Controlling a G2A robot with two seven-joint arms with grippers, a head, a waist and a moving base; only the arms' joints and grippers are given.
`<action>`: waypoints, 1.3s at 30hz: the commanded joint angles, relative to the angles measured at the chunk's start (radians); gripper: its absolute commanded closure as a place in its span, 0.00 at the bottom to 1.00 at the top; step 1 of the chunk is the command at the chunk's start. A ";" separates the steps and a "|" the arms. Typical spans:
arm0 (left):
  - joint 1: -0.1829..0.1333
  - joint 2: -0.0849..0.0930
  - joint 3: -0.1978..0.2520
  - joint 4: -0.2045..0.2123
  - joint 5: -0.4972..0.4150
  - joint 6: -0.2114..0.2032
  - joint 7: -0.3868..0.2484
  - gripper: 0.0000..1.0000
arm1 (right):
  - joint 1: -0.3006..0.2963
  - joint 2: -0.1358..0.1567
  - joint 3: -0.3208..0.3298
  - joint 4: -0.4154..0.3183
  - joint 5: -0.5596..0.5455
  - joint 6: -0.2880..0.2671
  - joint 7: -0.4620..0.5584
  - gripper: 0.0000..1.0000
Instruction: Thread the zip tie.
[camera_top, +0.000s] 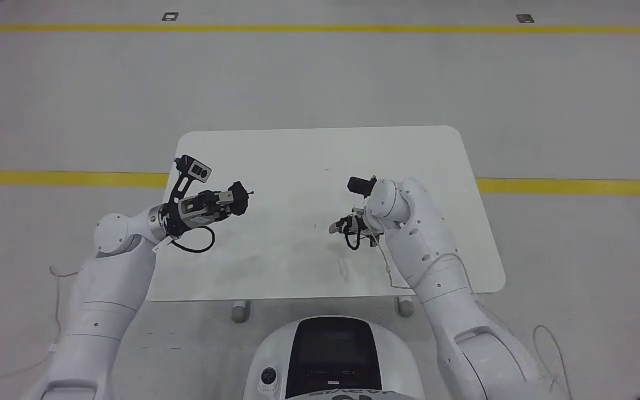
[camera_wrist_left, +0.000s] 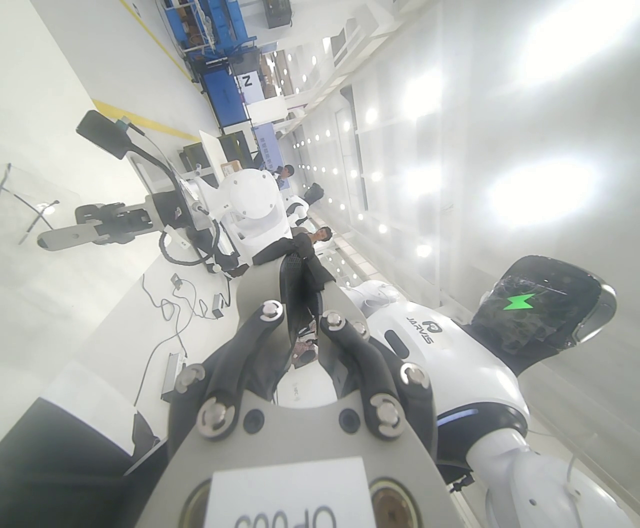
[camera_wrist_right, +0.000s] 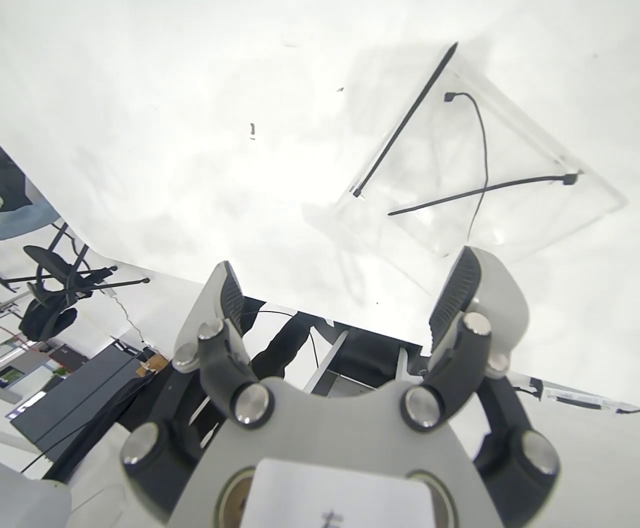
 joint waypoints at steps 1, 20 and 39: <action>0.000 0.000 0.000 0.000 0.000 0.000 0.000 1.00 | -0.003 -0.009 0.014 -0.004 -0.028 0.000 0.006 0.00; 0.000 0.000 0.000 0.000 0.000 0.000 0.000 1.00 | -0.035 -0.079 0.091 -0.025 -0.112 0.000 0.020 0.00; 0.000 0.000 0.000 0.000 0.000 0.000 0.000 1.00 | -0.026 -0.131 0.196 0.007 -0.292 0.000 -0.015 0.00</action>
